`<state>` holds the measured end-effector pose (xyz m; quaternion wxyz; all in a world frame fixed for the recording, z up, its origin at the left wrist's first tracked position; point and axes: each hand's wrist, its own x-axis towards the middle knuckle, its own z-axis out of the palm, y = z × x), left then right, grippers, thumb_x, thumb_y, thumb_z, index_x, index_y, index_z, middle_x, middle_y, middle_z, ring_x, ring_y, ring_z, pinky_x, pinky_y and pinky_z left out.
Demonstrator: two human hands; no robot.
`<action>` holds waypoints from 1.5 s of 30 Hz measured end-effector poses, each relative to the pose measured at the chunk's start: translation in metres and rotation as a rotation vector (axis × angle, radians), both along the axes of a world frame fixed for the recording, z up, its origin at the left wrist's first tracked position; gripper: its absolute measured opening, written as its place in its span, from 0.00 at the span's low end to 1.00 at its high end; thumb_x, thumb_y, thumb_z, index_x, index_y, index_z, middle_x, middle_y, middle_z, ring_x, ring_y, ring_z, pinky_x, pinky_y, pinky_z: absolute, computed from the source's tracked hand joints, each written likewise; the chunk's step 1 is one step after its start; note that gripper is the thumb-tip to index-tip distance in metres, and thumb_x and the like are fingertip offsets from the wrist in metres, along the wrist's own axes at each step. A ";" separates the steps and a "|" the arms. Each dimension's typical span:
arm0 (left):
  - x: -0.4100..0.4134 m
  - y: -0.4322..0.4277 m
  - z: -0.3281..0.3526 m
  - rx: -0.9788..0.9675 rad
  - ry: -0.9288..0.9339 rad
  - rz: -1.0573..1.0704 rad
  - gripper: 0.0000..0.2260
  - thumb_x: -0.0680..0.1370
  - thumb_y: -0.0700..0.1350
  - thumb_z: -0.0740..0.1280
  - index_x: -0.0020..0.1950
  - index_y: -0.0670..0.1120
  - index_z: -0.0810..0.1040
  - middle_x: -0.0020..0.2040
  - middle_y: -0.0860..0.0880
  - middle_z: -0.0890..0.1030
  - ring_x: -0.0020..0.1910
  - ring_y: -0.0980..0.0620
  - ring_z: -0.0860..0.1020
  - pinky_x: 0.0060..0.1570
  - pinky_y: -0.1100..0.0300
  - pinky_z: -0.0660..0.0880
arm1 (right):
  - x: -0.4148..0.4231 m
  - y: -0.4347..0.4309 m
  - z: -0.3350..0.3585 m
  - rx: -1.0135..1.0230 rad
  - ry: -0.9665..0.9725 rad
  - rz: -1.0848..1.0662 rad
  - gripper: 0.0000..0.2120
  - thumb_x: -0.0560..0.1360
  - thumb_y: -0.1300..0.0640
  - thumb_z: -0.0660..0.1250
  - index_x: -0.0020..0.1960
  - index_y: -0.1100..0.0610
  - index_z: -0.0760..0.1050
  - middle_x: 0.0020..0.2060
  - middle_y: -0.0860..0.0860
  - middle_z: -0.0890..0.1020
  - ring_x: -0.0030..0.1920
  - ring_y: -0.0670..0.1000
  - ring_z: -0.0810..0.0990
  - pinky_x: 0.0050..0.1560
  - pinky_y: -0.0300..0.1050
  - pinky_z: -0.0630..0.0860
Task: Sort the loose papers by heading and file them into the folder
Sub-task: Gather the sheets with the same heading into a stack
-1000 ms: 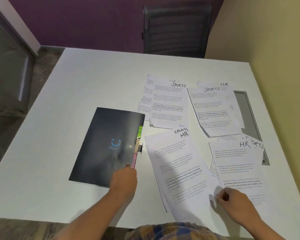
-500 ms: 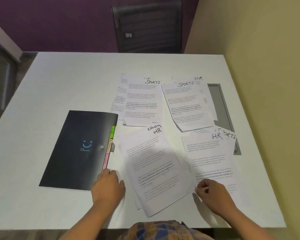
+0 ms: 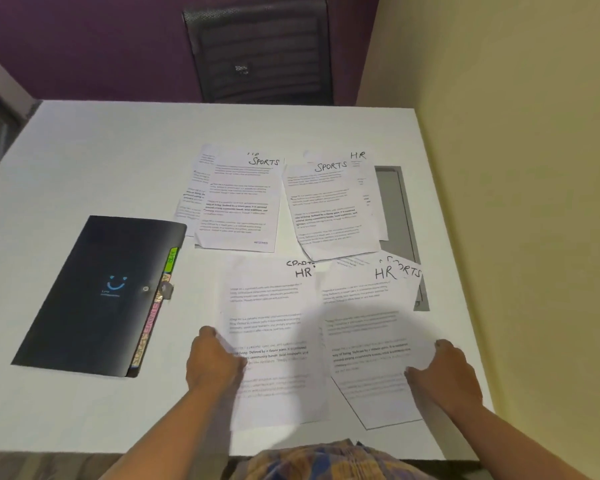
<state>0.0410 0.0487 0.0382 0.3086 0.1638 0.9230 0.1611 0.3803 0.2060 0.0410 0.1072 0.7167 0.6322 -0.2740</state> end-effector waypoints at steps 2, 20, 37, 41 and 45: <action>0.002 0.002 -0.001 -0.045 0.020 -0.003 0.15 0.67 0.45 0.77 0.43 0.46 0.72 0.41 0.49 0.78 0.40 0.46 0.77 0.38 0.57 0.74 | 0.006 0.001 -0.006 -0.006 0.005 0.005 0.41 0.64 0.45 0.76 0.72 0.56 0.65 0.60 0.54 0.77 0.55 0.58 0.80 0.49 0.54 0.81; -0.019 0.006 -0.004 0.098 -0.022 0.066 0.07 0.76 0.40 0.69 0.38 0.43 0.83 0.35 0.47 0.83 0.36 0.47 0.78 0.37 0.58 0.72 | 0.017 0.011 -0.003 0.077 0.404 -0.133 0.13 0.71 0.60 0.76 0.33 0.59 0.73 0.29 0.52 0.77 0.30 0.52 0.73 0.32 0.44 0.64; -0.038 -0.030 0.057 0.584 -0.063 0.074 0.08 0.81 0.43 0.65 0.51 0.55 0.81 0.44 0.61 0.82 0.44 0.59 0.80 0.39 0.68 0.74 | -0.028 -0.023 0.058 0.086 0.933 -0.392 0.05 0.69 0.67 0.74 0.42 0.65 0.79 0.37 0.60 0.86 0.33 0.49 0.83 0.36 0.40 0.80; -0.057 -0.024 0.069 0.657 -0.149 0.022 0.08 0.81 0.41 0.65 0.51 0.51 0.83 0.45 0.57 0.85 0.43 0.65 0.80 0.37 0.76 0.73 | -0.070 -0.023 0.079 0.037 1.028 -0.408 0.07 0.72 0.65 0.73 0.50 0.63 0.80 0.46 0.61 0.87 0.47 0.64 0.85 0.53 0.61 0.79; -0.063 -0.008 0.088 0.809 -0.395 0.069 0.09 0.81 0.39 0.64 0.54 0.45 0.84 0.46 0.49 0.87 0.41 0.55 0.83 0.39 0.63 0.78 | -0.124 -0.019 0.096 0.038 1.105 -0.286 0.15 0.70 0.55 0.76 0.55 0.58 0.81 0.50 0.59 0.86 0.49 0.58 0.84 0.53 0.57 0.78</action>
